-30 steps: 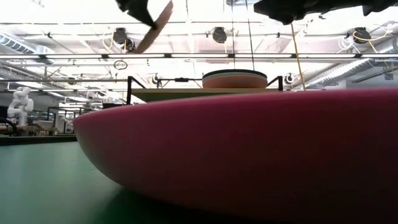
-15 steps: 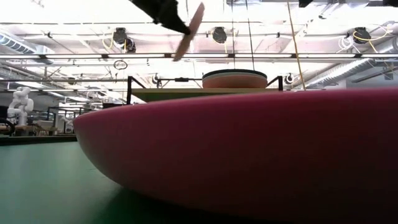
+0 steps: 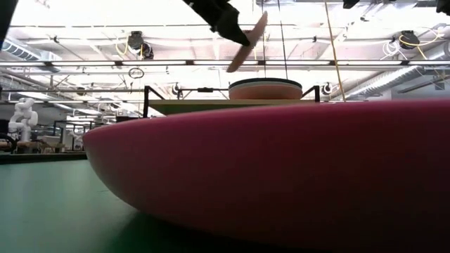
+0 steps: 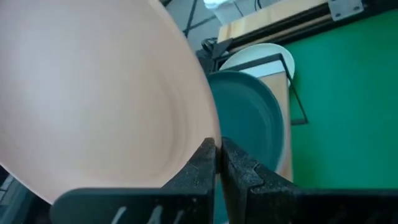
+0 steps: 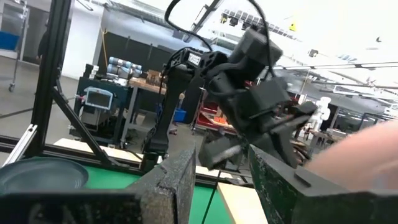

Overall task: Place and stack plates onto a shelf
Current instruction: Stack the top light orange plate on top of the green plate on the shelf

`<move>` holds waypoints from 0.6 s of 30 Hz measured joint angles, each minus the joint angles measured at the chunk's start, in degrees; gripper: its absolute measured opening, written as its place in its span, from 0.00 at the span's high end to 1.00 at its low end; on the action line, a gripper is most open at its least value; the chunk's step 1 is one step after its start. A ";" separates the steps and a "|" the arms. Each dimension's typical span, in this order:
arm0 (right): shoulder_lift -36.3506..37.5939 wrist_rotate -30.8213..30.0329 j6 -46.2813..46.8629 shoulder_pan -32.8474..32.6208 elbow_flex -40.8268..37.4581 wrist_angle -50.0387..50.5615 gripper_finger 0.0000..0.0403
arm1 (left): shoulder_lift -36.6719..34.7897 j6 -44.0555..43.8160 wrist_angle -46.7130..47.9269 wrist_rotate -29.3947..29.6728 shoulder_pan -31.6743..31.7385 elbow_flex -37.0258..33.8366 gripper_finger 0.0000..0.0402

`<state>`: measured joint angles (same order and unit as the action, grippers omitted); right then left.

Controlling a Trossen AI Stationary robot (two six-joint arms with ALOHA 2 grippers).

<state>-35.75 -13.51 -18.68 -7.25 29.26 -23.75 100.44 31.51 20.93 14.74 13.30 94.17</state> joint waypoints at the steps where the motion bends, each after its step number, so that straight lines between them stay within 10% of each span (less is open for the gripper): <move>1: -0.02 0.01 0.00 0.00 0.00 0.02 0.68 | 1.22 0.22 0.76 0.02 0.02 1.51 0.98; 18: -0.04 0.03 0.13 0.00 0.00 0.91 0.68 | 8.05 1.78 2.96 -1.22 -0.28 3.74 0.94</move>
<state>-35.79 -13.47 -18.55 -7.25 29.26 -22.83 108.49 33.28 23.88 13.53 13.02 97.91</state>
